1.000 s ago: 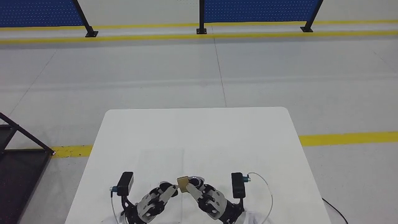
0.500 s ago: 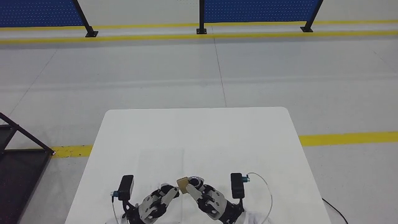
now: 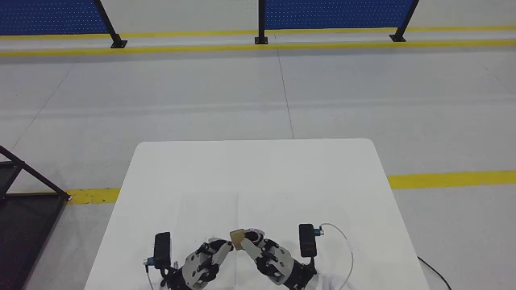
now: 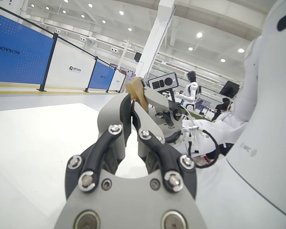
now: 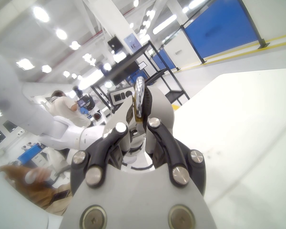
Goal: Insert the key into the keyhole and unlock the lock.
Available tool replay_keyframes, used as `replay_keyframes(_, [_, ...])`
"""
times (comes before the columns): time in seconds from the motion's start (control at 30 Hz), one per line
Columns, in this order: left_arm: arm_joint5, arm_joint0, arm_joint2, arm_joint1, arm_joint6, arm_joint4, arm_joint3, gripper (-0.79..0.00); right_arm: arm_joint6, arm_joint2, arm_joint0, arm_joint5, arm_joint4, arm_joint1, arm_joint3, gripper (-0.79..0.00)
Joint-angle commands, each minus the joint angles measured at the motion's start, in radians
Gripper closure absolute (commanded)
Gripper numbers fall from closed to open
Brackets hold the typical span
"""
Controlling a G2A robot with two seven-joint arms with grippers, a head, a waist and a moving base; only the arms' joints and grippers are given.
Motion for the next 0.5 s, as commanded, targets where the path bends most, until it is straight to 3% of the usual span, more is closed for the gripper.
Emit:
replay_keyframes(0.0, [0.028, 0.000, 0.001, -0.002, 0.024, 0.034, 0.003, 0.000, -0.002, -0.001, 0.000, 0.002, 0.000, 0.000, 0.000, 0.000])
replay_keyframes(0.23, [0.139, -0.006, 0.011, -0.009, 0.117, 0.138, 0.019, 0.000, -0.004, -0.004, 0.001, 0.004, -0.001, 0.001, 0.000, 0.000])
replay_keyframes(0.47, [0.336, -0.020, 0.024, -0.023, 0.211, 0.225, 0.041, 0.000, -0.006, -0.005, 0.002, 0.005, 0.000, 0.002, -0.001, 0.000])
